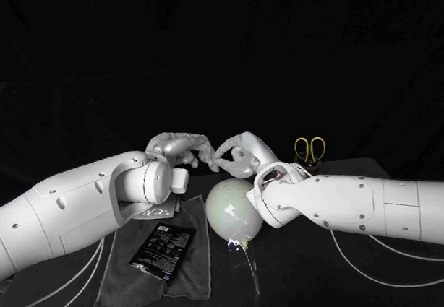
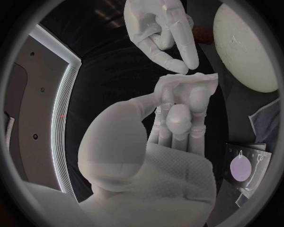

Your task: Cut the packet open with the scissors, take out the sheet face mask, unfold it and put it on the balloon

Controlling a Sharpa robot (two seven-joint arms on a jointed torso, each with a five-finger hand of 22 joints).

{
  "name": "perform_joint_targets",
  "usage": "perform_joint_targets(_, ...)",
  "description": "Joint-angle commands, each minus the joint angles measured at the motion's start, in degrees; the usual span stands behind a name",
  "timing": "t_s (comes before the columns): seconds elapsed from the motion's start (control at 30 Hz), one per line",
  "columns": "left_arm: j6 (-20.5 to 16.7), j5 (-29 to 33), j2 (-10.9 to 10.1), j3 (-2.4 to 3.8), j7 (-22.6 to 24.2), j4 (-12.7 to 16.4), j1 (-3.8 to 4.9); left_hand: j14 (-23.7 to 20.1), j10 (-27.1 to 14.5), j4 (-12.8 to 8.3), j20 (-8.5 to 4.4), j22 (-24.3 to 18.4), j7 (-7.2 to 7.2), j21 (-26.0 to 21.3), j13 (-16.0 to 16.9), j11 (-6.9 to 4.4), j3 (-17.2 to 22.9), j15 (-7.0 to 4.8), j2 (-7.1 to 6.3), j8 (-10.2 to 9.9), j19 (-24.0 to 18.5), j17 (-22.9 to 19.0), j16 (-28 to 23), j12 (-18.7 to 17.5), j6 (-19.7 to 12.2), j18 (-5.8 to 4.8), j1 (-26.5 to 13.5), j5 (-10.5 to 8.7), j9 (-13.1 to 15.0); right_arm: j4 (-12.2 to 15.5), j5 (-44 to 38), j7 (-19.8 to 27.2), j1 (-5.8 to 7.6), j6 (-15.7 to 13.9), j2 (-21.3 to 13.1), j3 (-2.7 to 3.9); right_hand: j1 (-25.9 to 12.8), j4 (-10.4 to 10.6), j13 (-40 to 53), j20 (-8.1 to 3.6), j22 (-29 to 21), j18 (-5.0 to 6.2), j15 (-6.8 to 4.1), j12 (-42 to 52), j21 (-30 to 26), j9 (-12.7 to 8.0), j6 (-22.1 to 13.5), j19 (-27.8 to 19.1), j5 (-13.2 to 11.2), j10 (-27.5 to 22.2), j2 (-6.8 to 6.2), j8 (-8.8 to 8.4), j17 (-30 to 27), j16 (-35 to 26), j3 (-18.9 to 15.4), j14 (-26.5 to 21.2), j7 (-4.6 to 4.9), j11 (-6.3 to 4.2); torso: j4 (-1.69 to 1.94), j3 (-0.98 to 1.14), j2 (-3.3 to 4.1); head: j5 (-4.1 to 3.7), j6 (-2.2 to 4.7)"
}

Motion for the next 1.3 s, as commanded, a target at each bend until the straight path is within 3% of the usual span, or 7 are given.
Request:
perform_joint_targets(0.03,-1.10,0.52,0.08,0.11,1.36,-0.22,0.06,0.81,0.42,-0.01,-0.17,0.05,0.08,0.34,0.06,-0.12,0.51,-0.54,0.44,0.30,0.35,0.08,0.31,-0.21,0.40,0.42,-0.09,0.31,0.80,0.62,-0.60,0.28,-0.01,2.25,-0.59,0.04,-1.80,0.40,9.81,-0.37,12.22,-0.42,-0.15,-1.53,-1.89,0.14,-2.30,1.34,-0.20,3.05,0.06,-0.48,15.05,0.25,0.07,5.97,0.26,-0.07,-0.11,0.02,-0.07,0.12,-0.07)
perform_joint_targets(0.07,-1.16,0.53,0.07,0.11,1.39,-0.27,0.06,0.81,0.42,-0.01,-0.17,0.05,0.08,0.34,0.06,-0.12,0.51,-0.54,0.44,0.30,0.35,0.08,0.31,-0.21,0.40,0.42,-0.09,0.31,0.80,0.78,-0.71,0.29,-0.01,2.57,-0.78,0.04,-4.63,1.91,8.19,-0.10,11.57,0.02,0.39,-3.54,-3.99,-0.15,-4.33,0.19,-0.35,1.86,-0.97,-1.61,15.05,0.25,-1.44,5.97,1.18,0.73,-0.09,0.03,-0.06,0.13,-0.04)
perform_joint_targets(0.17,-1.19,0.54,0.05,0.11,1.49,-0.34,0.06,0.81,0.42,-0.01,-0.17,0.05,0.08,0.34,0.06,-0.12,0.51,-0.54,0.44,0.30,0.35,0.08,0.31,-0.21,0.40,0.42,-0.09,0.31,0.80,1.50,-1.21,0.65,-0.01,3.01,-1.56,0.04,-7.35,3.35,4.97,0.58,10.58,0.63,1.54,-7.61,-7.23,-0.98,-8.13,-1.64,-0.12,-0.71,-2.66,-3.97,14.37,-0.17,-3.41,5.69,2.99,2.13,-0.02,0.06,-0.05,0.15,0.00)
perform_joint_targets(0.37,0.04,0.51,-0.30,0.11,2.39,-0.10,0.06,0.81,0.40,-0.15,-0.19,0.35,0.06,0.60,0.07,-0.15,0.57,-0.57,0.28,0.35,0.51,0.08,0.39,-0.24,0.43,0.38,-0.04,0.31,0.85,3.19,-1.08,2.47,-0.01,2.36,-3.91,0.07,-7.87,4.31,0.18,2.30,8.85,1.67,3.49,-13.98,-13.07,-1.74,-11.56,-5.18,0.01,-5.65,-3.31,-6.64,9.89,-3.14,-5.58,3.42,4.95,4.10,-0.03,-0.02,0.00,0.40,0.15)
perform_joint_targets(0.5,2.57,0.49,-0.76,0.10,3.53,0.13,0.05,0.70,0.27,-0.34,-0.21,0.66,0.09,0.85,0.07,-0.14,0.66,-0.57,0.10,0.38,0.62,-0.15,0.32,-0.33,0.42,0.34,0.06,0.32,0.89,2.96,1.35,4.05,0.00,2.84,-4.84,0.13,-7.14,4.27,-0.48,2.80,8.44,1.99,3.82,-14.82,-14.52,-1.82,-11.91,-6.11,0.02,-6.57,-2.97,-7.14,9.19,-3.64,-5.85,2.95,5.29,4.43,-0.06,-0.01,0.02,0.33,0.14)
perform_joint_targets(0.73,7.17,0.49,-1.55,0.10,5.48,0.66,0.04,0.62,0.15,-0.49,-0.22,0.86,0.13,1.02,0.07,-0.11,0.75,-0.55,0.01,0.37,0.65,-0.11,0.37,-0.42,0.41,0.31,0.17,0.31,0.90,1.60,4.96,5.96,0.01,7.03,-4.22,0.19,-6.52,4.52,-1.20,3.53,8.01,2.37,4.41,-15.66,-16.23,-2.27,-13.12,-7.28,-0.09,-7.81,-2.44,-8.33,8.25,-4.26,-6.43,2.22,5.90,5.03,0.01,0.09,0.09,0.15,0.08)
perform_joint_targets(1.3,9.58,1.54,-1.55,0.11,7.13,1.37,0.02,0.59,0.13,-0.50,-0.22,1.11,0.15,1.18,0.07,-0.08,0.75,-0.54,0.01,0.37,0.75,-0.09,0.40,-0.43,0.41,0.26,0.16,0.31,0.91,0.06,4.38,4.45,0.01,13.68,-2.41,0.21,-7.13,5.53,-1.51,4.11,7.71,2.73,4.77,-15.85,-17.67,-2.51,-13.42,-8.34,-0.21,-8.67,-3.03,-8.92,7.78,-4.49,-8.57,1.72,6.12,5.34,0.01,-0.01,-0.01,0.01,-0.10)
